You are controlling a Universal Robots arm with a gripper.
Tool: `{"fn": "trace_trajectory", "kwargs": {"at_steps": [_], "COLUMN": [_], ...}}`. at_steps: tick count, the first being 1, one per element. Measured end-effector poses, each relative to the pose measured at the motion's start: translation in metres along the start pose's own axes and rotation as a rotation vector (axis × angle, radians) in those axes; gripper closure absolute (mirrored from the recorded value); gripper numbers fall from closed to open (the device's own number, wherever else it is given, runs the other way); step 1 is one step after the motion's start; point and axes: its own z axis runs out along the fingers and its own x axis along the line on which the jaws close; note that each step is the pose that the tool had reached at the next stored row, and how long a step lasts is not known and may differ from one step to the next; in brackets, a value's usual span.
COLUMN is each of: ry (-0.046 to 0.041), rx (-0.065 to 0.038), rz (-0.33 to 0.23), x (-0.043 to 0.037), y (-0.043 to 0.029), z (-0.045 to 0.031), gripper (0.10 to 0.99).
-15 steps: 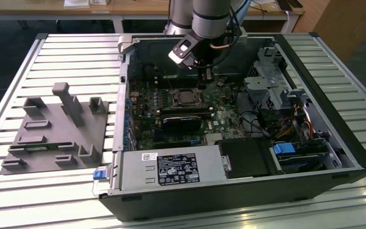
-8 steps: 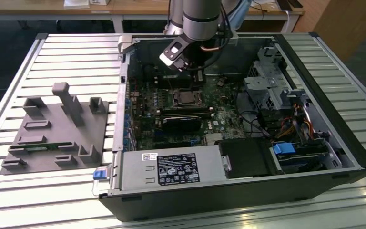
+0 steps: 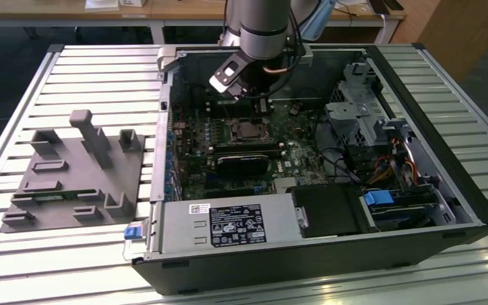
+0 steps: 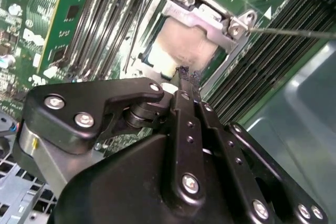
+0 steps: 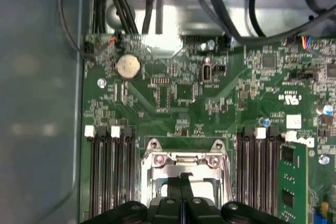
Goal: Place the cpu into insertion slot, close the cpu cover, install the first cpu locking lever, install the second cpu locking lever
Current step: 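Close the cpu cover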
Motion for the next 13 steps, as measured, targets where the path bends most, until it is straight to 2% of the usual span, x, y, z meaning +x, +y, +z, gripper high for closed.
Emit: {"fn": "trace_trajectory", "kwargs": {"at_steps": [13], "ry": [0.0], "rx": [0.0], "rz": [0.0], "x": [0.0], "y": [-0.0261], "z": [0.0017], "gripper": [0.98]}}
